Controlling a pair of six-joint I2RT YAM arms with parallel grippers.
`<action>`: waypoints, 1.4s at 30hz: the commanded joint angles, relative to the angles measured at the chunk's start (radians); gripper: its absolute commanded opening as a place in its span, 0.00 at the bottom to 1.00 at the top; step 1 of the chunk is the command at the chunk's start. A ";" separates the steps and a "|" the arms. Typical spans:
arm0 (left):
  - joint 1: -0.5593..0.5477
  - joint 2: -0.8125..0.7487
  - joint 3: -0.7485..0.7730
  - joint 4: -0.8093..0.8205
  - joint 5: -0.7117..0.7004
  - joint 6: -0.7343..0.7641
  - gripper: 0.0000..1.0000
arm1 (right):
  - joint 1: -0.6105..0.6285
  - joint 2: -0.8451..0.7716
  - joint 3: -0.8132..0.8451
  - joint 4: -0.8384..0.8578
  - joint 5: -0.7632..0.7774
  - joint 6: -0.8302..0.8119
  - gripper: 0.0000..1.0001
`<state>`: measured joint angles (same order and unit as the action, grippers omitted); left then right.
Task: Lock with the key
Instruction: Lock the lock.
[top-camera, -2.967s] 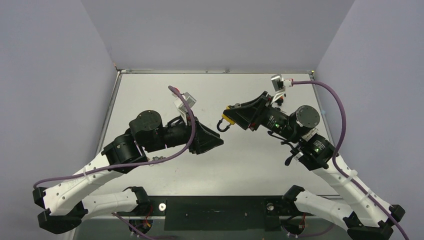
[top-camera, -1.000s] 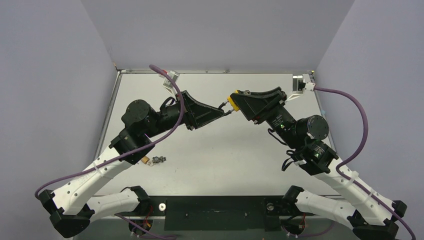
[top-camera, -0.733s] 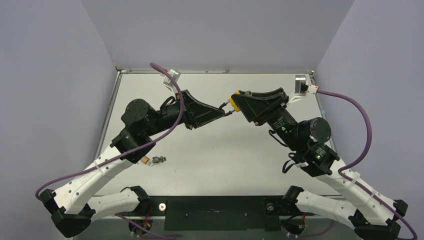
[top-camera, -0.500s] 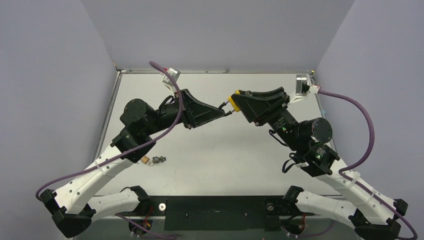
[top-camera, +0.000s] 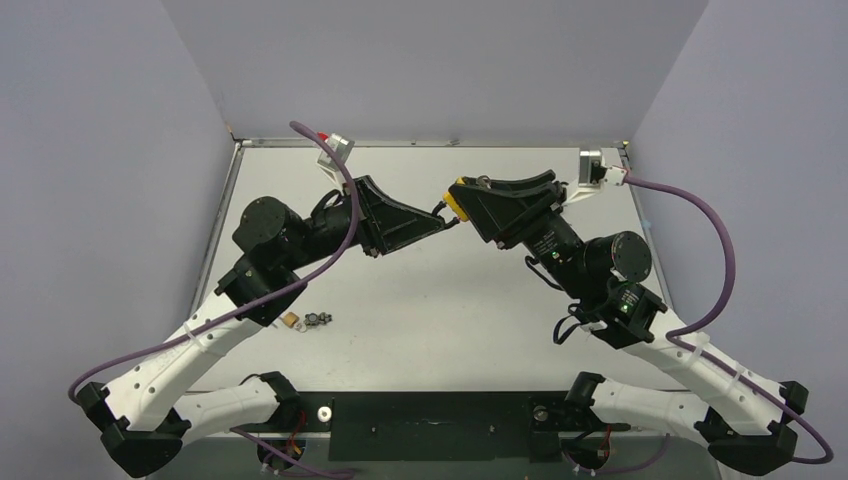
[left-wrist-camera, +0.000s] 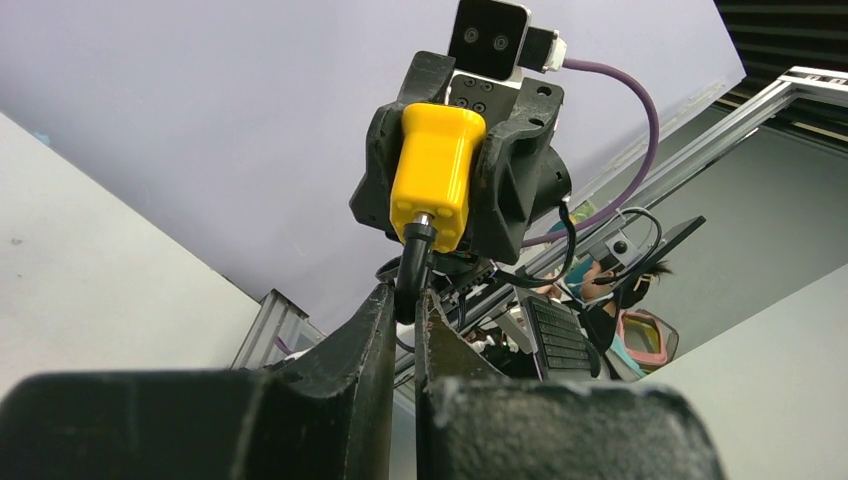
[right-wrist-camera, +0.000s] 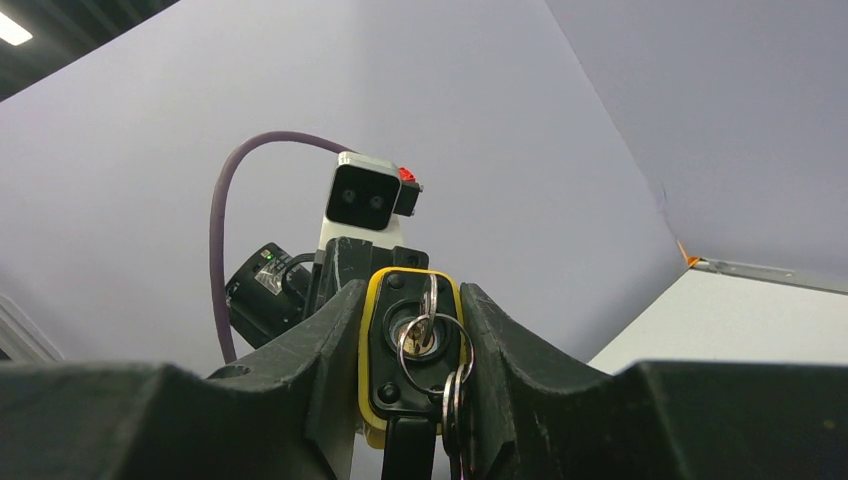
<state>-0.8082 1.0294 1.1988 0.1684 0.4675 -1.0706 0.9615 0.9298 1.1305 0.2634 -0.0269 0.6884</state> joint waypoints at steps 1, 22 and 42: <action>-0.001 0.016 0.065 0.029 -0.075 0.049 0.00 | 0.075 0.066 -0.011 0.000 -0.126 0.048 0.00; -0.001 0.027 0.123 0.042 -0.141 -0.014 0.00 | 0.247 0.115 -0.058 -0.122 0.098 -0.084 0.00; -0.004 0.103 0.201 0.045 -0.170 -0.090 0.00 | 0.347 0.210 -0.051 -0.159 0.150 -0.124 0.00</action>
<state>-0.8085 1.0718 1.3308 0.0502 0.4583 -1.1332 1.2083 0.9932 1.1545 0.4065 0.3649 0.5533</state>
